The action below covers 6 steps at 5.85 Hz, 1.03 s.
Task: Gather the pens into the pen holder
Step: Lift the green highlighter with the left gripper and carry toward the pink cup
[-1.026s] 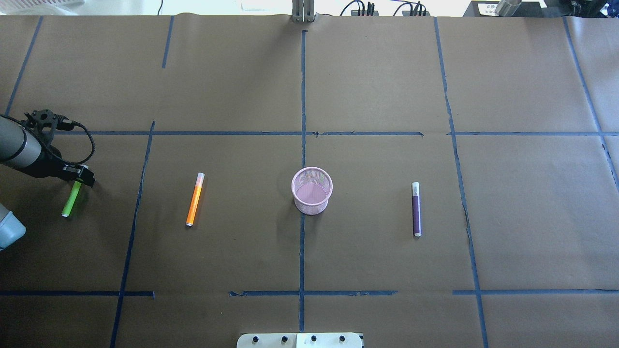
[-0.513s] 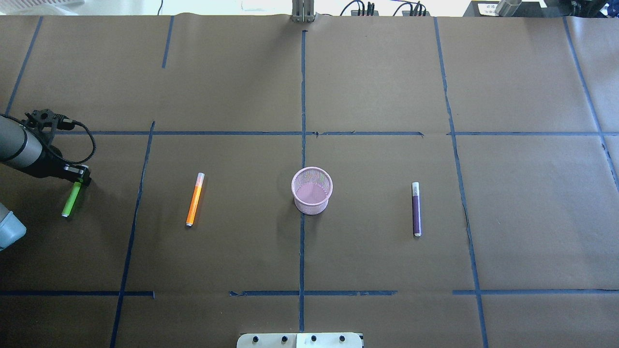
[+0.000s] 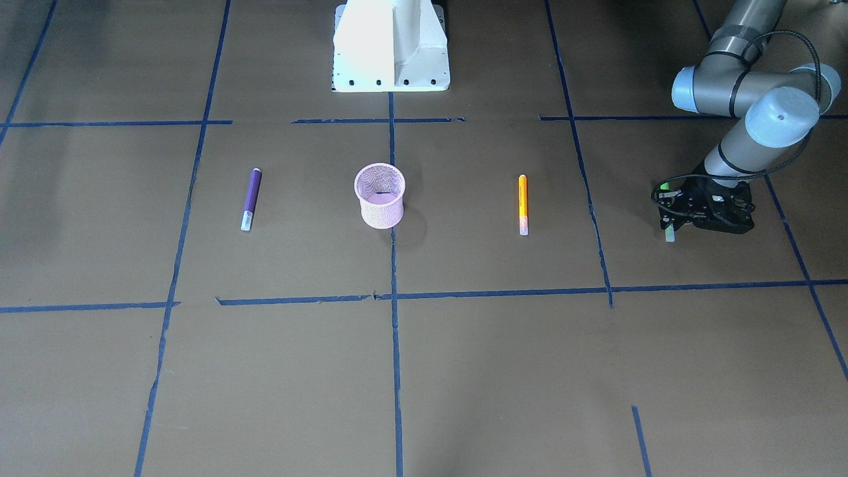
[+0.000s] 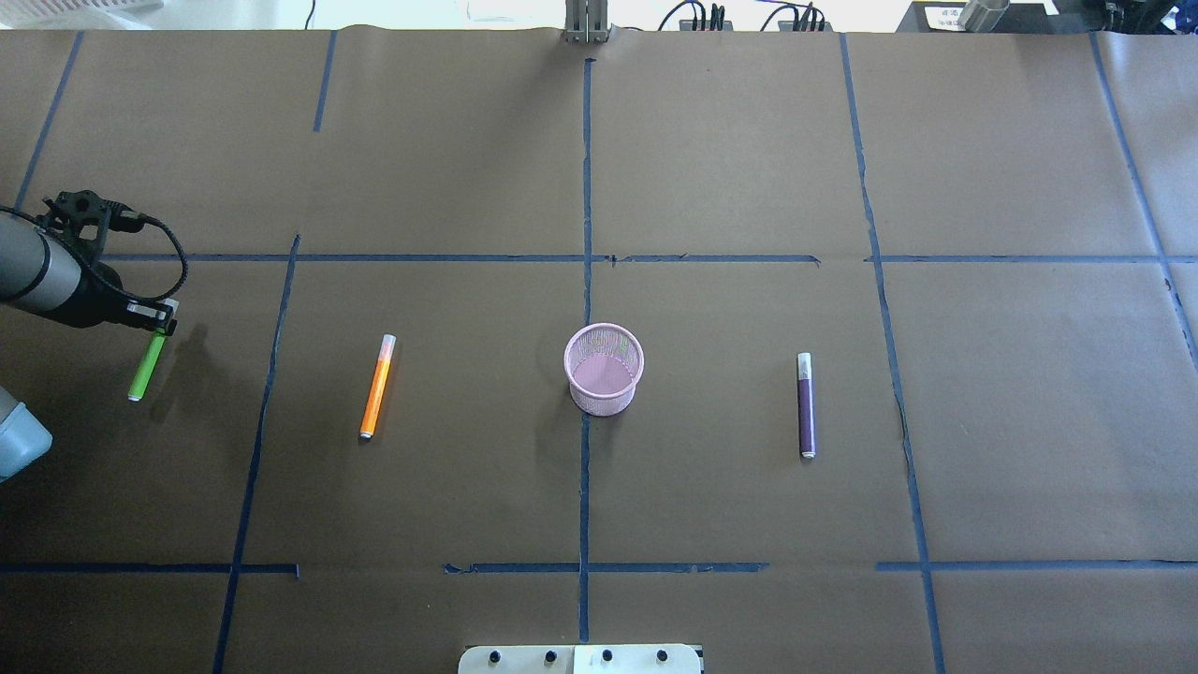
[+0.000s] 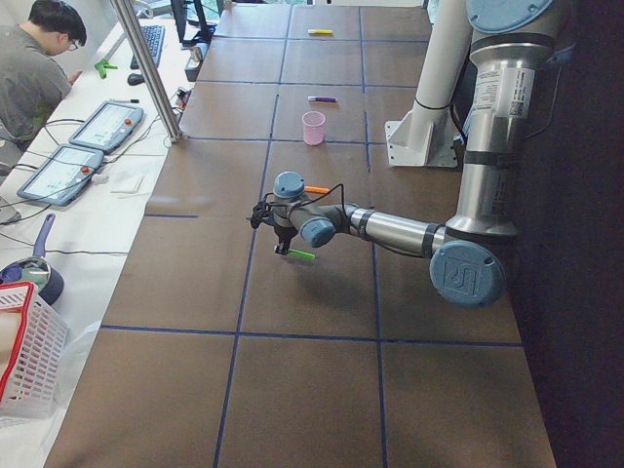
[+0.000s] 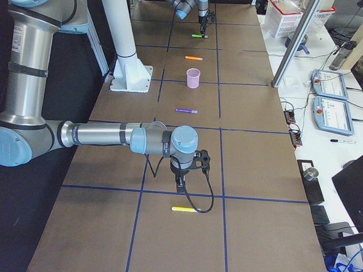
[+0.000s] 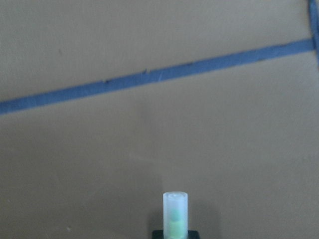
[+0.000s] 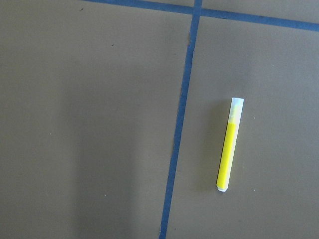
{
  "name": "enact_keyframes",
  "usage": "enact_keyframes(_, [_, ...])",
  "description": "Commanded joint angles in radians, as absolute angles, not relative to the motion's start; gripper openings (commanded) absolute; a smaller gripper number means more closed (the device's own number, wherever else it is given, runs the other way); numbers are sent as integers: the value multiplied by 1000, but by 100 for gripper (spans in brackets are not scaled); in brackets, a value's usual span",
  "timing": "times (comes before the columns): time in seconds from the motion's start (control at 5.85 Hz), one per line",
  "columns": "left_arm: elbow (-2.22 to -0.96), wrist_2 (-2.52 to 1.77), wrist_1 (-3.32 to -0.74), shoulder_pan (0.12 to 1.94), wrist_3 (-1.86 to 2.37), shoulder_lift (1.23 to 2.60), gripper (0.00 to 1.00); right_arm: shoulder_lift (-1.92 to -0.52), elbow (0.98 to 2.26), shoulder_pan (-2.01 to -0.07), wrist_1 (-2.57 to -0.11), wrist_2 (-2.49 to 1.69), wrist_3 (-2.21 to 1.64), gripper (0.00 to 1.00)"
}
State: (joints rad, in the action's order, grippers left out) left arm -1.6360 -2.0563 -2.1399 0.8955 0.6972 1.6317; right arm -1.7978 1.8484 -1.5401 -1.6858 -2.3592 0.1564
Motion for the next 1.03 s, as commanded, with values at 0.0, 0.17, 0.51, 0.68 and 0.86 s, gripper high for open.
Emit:
enact_keyframes(0.0, [-1775, -2022, -2141, 900, 692, 1631, 0, -1798, 1848, -1540, -1686, -2359, 156, 100])
enact_keyframes(0.17, [-1877, -1950, -2141, 896, 695, 1634, 0, -1798, 1848, -1540, -1686, -2358, 156, 100])
enact_keyframes(0.51, [-2046, -1862, -2132, 891, 744, 1679, 0, -1798, 1848, -1540, -1686, -2359, 156, 100])
enact_keyframes(0.68, [-2051, -1855, -2132, 864, 893, 1753, 0, -1799, 1850, -1540, -1686, -2359, 156, 100])
enact_keyframes(0.86, [-2054, -1852, -2132, 842, 909, 1831, 0, -1798, 1845, -1540, -1686, -2359, 156, 100])
